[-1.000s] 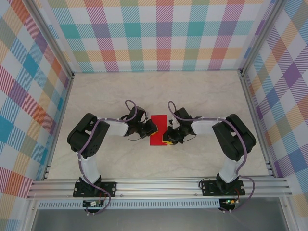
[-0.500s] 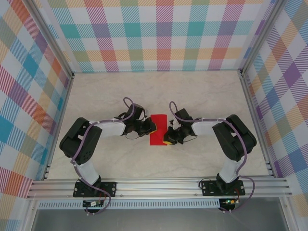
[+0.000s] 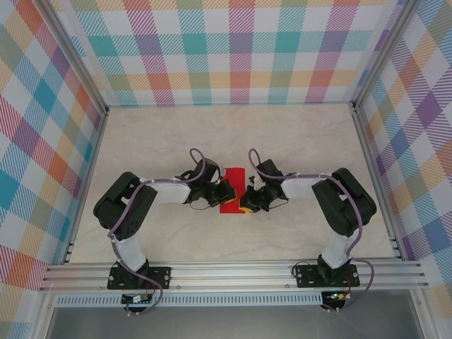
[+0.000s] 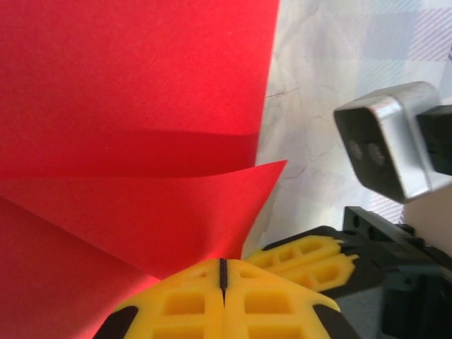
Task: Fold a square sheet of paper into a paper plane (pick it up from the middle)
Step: Fold the triangle a second time at the center of the table.
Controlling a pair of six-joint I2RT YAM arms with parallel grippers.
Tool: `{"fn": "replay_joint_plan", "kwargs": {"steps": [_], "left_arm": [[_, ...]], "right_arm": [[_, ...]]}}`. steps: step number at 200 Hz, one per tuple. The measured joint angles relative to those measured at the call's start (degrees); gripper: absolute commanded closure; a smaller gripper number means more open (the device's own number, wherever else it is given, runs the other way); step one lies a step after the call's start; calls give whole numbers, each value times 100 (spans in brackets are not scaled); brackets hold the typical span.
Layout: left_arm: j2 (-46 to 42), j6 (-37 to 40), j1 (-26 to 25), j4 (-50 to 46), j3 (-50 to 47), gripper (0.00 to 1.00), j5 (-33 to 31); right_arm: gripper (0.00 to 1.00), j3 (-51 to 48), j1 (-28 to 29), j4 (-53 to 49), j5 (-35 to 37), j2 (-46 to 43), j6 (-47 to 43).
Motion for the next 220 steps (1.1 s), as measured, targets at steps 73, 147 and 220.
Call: {"fn": "replay_joint_plan", "kwargs": {"steps": [73, 147, 220], "left_arm": [[262, 2, -4, 149, -20, 100, -50], [247, 35, -2, 46, 26, 100, -175], [243, 72, 44, 31, 31, 100, -166]], "right_arm": [[92, 0, 2, -15, 15, 0, -4], [92, 0, 7, -20, 17, 0, -26], [92, 0, 7, -22, 20, 0, -31]]}}
